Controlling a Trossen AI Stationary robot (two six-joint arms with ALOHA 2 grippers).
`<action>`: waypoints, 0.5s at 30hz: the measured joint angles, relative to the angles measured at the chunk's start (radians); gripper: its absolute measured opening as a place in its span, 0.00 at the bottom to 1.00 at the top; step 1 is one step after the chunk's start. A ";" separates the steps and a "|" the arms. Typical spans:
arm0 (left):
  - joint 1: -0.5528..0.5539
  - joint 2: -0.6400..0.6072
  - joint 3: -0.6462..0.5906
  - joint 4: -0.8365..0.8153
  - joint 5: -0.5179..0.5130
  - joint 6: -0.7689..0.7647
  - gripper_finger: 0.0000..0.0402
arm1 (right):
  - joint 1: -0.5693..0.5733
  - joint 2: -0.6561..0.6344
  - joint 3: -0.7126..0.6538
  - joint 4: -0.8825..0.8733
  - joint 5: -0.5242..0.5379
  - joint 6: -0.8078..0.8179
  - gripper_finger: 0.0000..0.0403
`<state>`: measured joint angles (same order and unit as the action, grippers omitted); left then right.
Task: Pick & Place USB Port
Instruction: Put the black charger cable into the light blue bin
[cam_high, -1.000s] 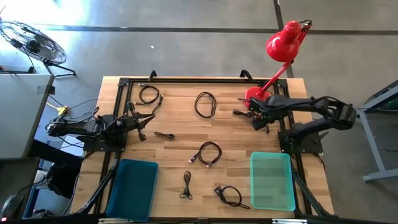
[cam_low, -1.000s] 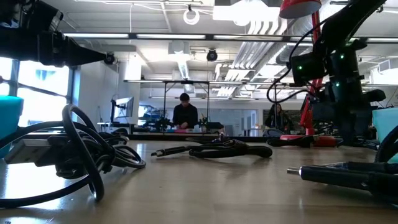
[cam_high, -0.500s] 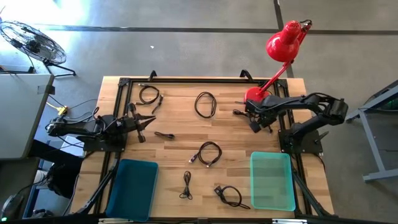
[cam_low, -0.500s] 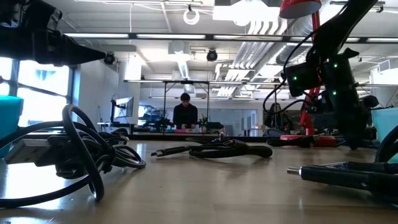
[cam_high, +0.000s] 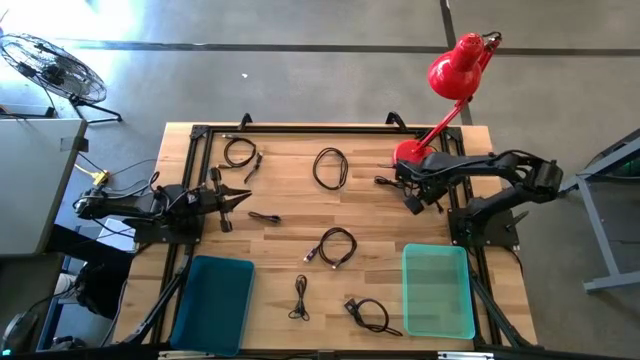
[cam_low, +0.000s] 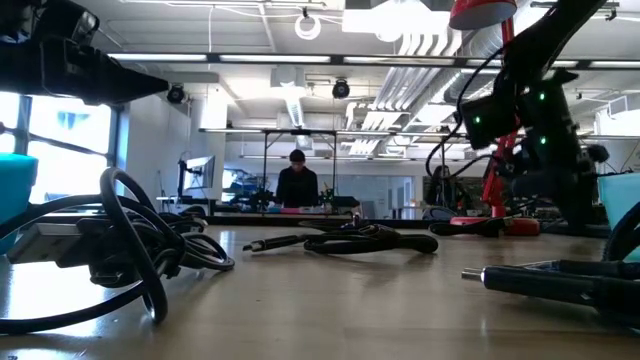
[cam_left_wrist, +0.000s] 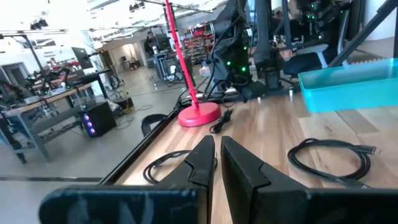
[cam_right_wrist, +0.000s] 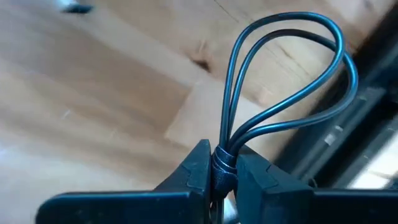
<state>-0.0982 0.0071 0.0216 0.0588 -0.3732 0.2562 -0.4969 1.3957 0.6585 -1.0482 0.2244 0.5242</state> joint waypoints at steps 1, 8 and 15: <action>0.000 0.000 0.000 0.010 -0.001 0.000 0.06 | 0.010 -0.018 0.016 -0.032 -0.003 0.007 0.08; 0.000 -0.001 0.007 0.177 0.019 -0.006 0.06 | 0.124 -0.178 0.237 -0.257 -0.039 0.061 0.08; 0.000 0.030 0.115 0.178 -0.002 -0.003 0.06 | 0.268 -0.306 0.540 -0.053 -0.024 -0.057 0.08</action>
<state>-0.0982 0.0372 0.1365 0.2363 -0.3753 0.2527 -0.2294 1.0893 1.1986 -1.1015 0.2002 0.4671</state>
